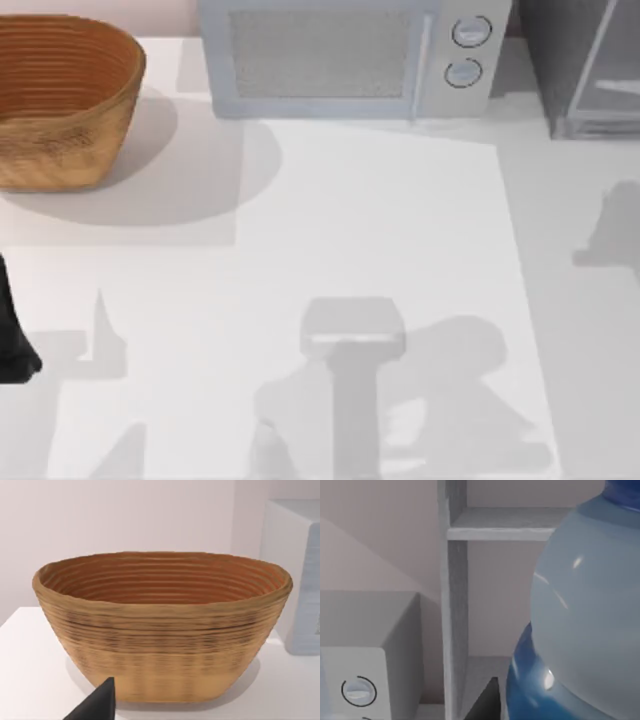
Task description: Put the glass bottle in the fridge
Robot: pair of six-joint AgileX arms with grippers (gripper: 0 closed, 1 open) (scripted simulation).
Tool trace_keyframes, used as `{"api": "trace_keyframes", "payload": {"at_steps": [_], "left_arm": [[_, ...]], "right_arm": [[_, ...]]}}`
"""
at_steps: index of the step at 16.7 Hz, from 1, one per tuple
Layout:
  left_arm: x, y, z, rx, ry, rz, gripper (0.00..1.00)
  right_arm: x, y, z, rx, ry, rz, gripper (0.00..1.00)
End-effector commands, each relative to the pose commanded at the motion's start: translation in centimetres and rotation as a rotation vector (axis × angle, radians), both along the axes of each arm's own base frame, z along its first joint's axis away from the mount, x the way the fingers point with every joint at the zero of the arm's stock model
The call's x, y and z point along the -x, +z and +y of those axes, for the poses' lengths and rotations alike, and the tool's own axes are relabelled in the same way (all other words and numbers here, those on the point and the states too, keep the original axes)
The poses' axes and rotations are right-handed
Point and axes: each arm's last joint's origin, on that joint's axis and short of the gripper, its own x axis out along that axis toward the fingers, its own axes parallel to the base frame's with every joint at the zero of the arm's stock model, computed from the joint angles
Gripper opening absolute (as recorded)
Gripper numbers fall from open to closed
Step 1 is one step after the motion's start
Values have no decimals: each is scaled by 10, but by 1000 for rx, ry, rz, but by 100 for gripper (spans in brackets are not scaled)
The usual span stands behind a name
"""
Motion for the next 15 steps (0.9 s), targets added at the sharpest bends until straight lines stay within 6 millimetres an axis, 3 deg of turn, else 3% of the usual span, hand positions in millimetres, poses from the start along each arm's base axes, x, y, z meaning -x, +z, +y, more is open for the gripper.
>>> {"api": "trace_keyframes", "payload": {"at_steps": [3, 6, 11, 15], "left_arm": [[0, 0, 0, 0, 0, 0, 100], [0, 0, 0, 0, 0, 0, 100], [0, 0, 0, 0, 0, 0, 100], [0, 0, 0, 0, 0, 0, 100]], "right_arm": [[-54, 4, -14, 5, 0, 14, 1], [-112, -12, -32, 7, 0, 32, 1], [-186, -73, -66, 3, -6, 64, 1], [-213, -117, -83, -3, -13, 77, 1]]}}
